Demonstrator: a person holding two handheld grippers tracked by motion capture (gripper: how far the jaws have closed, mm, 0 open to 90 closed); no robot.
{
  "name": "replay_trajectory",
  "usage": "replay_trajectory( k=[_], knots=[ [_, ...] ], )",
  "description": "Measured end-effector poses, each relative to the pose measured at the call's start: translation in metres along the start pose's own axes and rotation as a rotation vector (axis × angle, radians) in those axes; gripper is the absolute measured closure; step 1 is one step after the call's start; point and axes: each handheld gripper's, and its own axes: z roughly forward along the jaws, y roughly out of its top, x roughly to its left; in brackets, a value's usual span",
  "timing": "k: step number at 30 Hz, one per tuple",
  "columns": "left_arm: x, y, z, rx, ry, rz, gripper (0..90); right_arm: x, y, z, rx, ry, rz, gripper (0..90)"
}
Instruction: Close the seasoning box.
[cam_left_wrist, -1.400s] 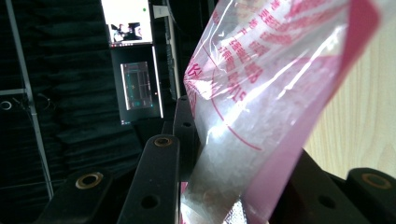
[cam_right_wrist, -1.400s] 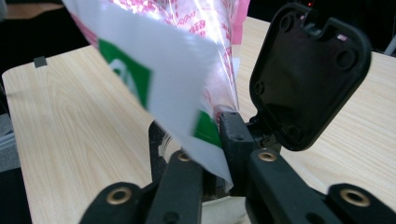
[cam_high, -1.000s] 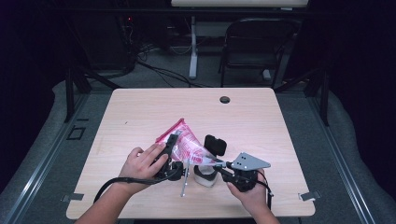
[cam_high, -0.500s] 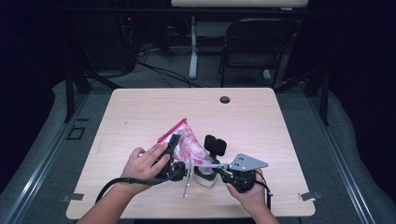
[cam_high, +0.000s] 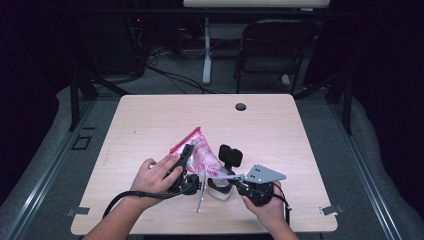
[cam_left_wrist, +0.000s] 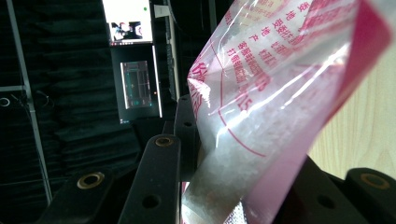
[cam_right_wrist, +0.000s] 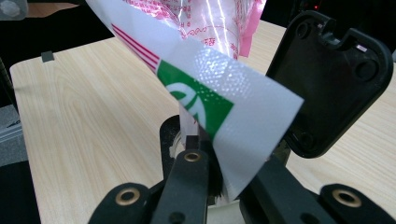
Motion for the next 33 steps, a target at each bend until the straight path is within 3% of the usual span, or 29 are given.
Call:
replay_trajectory(
  k=[33],
  knots=[
    [0.0012, 0.0036, -0.0008, -0.016, 0.009, 0.009, 75.7, -0.0034, -0.0018, 0.0001, 0.010, -0.003, 0.009, 89.8]
  ],
)
